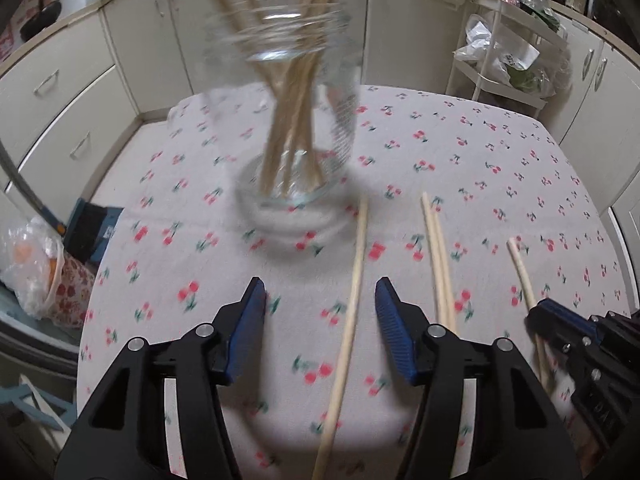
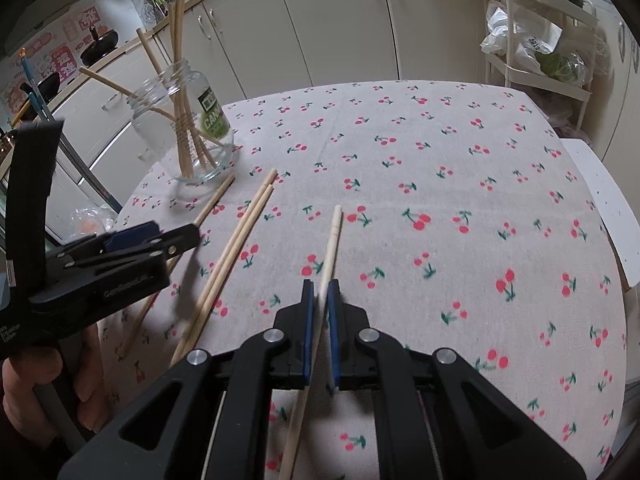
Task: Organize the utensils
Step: 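Close the left gripper on a wooden stick while the right holds its stick, then lift both held sticks upright and carry them over the glass jar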
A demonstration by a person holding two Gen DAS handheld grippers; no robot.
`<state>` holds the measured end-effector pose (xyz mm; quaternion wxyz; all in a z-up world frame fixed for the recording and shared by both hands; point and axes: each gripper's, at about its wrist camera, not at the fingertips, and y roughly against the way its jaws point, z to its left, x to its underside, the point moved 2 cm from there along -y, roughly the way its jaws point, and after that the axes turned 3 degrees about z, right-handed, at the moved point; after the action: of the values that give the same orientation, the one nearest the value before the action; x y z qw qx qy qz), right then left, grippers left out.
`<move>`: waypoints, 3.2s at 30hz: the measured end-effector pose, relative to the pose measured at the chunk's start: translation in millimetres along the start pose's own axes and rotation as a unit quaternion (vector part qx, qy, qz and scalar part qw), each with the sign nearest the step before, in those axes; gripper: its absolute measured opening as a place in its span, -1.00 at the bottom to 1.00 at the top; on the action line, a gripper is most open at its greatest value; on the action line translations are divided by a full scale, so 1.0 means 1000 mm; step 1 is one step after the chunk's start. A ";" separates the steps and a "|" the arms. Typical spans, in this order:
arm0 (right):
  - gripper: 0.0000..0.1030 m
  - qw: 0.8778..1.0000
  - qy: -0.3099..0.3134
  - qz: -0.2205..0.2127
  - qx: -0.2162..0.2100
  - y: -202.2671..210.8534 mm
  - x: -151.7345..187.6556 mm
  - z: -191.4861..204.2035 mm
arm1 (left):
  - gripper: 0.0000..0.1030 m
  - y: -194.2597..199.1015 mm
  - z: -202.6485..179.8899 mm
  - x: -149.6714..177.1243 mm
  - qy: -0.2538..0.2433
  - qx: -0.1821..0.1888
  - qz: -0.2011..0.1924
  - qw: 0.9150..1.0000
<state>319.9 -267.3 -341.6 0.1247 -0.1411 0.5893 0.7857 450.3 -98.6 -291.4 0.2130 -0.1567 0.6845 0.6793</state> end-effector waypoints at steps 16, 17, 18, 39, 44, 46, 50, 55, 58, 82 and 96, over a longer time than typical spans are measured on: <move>-0.87 1.000 0.024 0.017 0.006 -0.012 -0.017 0.004 | -0.90 -0.005 0.011 -0.016 -0.005 0.050 0.026 0.998; -0.87 1.000 0.025 0.018 0.006 -0.013 -0.018 0.005 | -0.89 -0.005 0.014 -0.015 -0.008 0.052 0.031 0.998; -0.84 0.999 0.031 0.021 0.007 -0.014 -0.019 0.006 | -0.87 -0.005 0.015 -0.016 -0.010 0.053 0.037 0.998; -0.88 0.997 -0.048 -0.003 -0.060 -0.013 -0.017 -0.015 | -0.91 0.161 0.087 -0.061 0.075 0.152 -0.263 0.950; -0.88 0.996 -0.061 -0.013 -0.067 -0.011 -0.016 -0.018 | -0.91 0.206 0.112 -0.091 0.156 0.146 -0.389 0.896; -0.88 0.996 -0.064 -0.015 -0.065 -0.011 -0.016 -0.019 | -0.91 0.212 0.119 -0.102 0.191 0.129 -0.430 0.873; -0.88 0.995 -0.070 -0.022 -0.064 -0.010 -0.017 -0.022 | -0.91 0.205 0.117 -0.122 0.227 0.103 -0.465 0.850; -0.88 0.996 -0.063 -0.023 -0.061 -0.010 -0.017 -0.020 | -0.91 0.182 0.104 -0.136 0.248 0.088 -0.481 0.836; -0.88 0.996 -0.064 -0.024 -0.062 -0.010 -0.016 -0.020 | -0.91 0.174 0.096 -0.137 0.244 0.068 -0.497 0.830; -0.88 0.971 -0.119 -0.155 -0.135 0.038 -0.029 -0.031 | -0.91 0.119 0.044 -0.102 0.127 -0.013 -0.482 0.867; -0.88 0.961 -0.111 -0.196 -0.161 0.062 -0.041 -0.020 | -0.91 0.124 0.079 -0.103 0.169 0.025 -0.451 0.876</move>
<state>336.7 -304.9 -276.2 0.3164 -0.1843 0.3981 0.8411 482.9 -24.4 -130.9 0.3817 -0.5553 0.5821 0.4551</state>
